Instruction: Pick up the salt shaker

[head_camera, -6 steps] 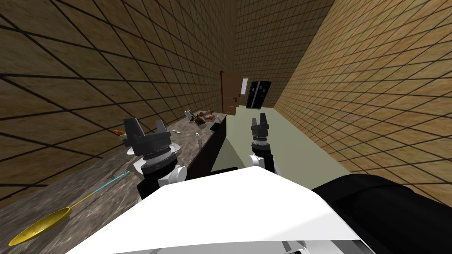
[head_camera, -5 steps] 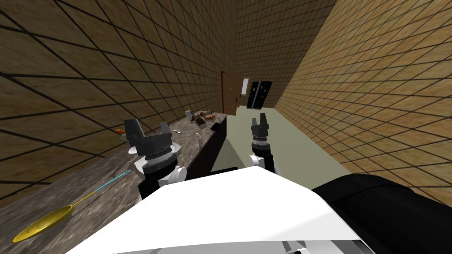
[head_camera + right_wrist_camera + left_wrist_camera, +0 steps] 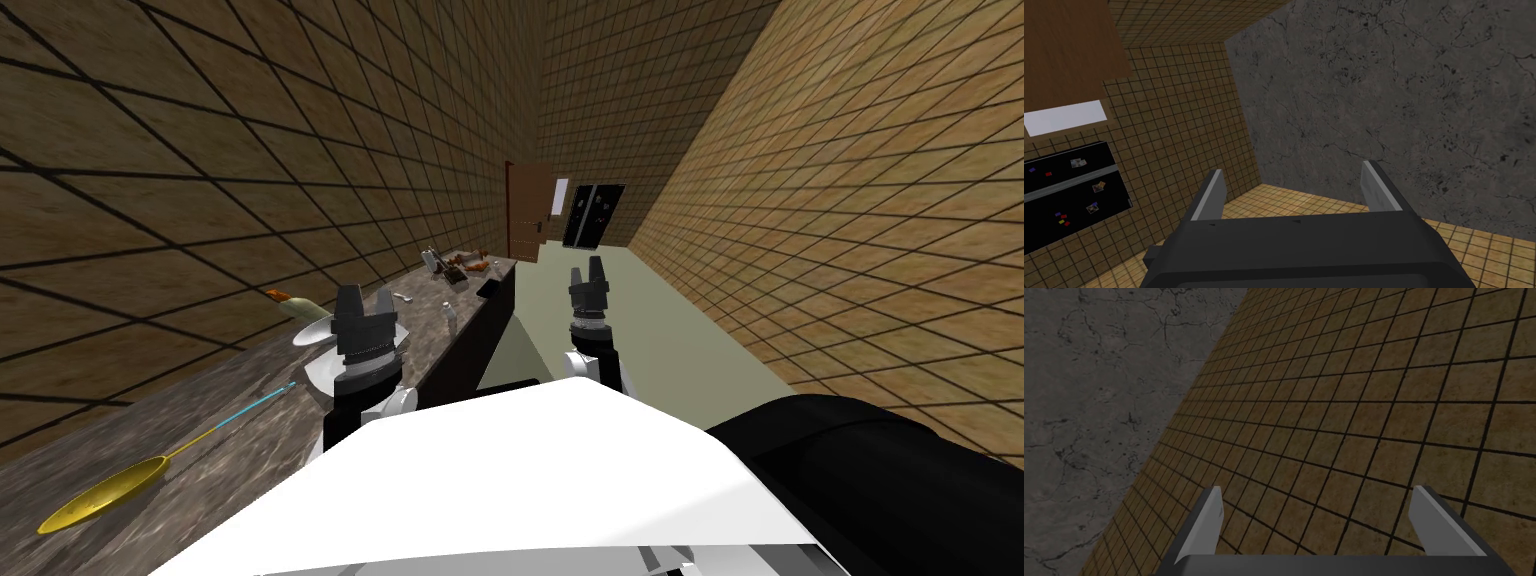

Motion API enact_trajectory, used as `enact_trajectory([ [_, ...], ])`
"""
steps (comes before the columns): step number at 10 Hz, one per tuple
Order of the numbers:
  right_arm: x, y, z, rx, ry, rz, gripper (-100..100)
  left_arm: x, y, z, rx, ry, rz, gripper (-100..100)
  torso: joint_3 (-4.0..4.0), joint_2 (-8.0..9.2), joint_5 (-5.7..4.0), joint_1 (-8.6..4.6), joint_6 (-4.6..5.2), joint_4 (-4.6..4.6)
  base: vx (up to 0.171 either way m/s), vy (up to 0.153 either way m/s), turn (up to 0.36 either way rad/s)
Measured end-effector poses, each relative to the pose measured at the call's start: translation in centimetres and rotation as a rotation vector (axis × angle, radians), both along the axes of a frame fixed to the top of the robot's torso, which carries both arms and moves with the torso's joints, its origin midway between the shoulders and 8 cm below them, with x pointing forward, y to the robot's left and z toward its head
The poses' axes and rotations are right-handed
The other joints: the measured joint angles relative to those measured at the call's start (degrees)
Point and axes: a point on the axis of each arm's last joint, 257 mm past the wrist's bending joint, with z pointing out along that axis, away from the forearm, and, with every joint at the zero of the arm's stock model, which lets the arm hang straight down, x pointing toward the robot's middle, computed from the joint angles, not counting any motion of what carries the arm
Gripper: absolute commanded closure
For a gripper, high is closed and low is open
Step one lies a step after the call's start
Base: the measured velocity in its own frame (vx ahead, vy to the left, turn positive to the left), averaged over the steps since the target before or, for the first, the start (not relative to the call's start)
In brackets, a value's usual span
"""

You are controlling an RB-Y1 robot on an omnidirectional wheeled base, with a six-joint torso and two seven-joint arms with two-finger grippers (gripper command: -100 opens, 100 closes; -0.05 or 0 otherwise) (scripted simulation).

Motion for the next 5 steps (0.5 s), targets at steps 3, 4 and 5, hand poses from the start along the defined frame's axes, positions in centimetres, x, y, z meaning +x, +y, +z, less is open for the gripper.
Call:
enact_trajectory([
  [3, 0.0, 0.0, 0.0, 0.000, 0.000, 0.000, 0, 0.8, 1.1, -3.1, 0.096, 0.103, 0.078, -100, -0.01, -0.02, 0.00, 0.02, 0.00, -0.01, 0.035, -0.047, 0.046],
  [4, 0.0, 0.0, 0.0, 0.000, 0.000, 0.000, 0, 1.2, 1.6, -4.7, 0.130, 0.140, 0.105, -100, -0.01, -0.02, 0.01, 0.07, 0.00, -0.01, 0.032, -0.040, 0.024],
  [5, 0.0, 0.0, 0.0, 0.000, 0.000, 0.000, 0, 1.4, 2.3, -6.0, 0.167, 0.176, 0.133, -100, -0.01, -0.02, 0.01, 0.07, 0.00, 0.00, 0.038, -0.039, 0.021],
])
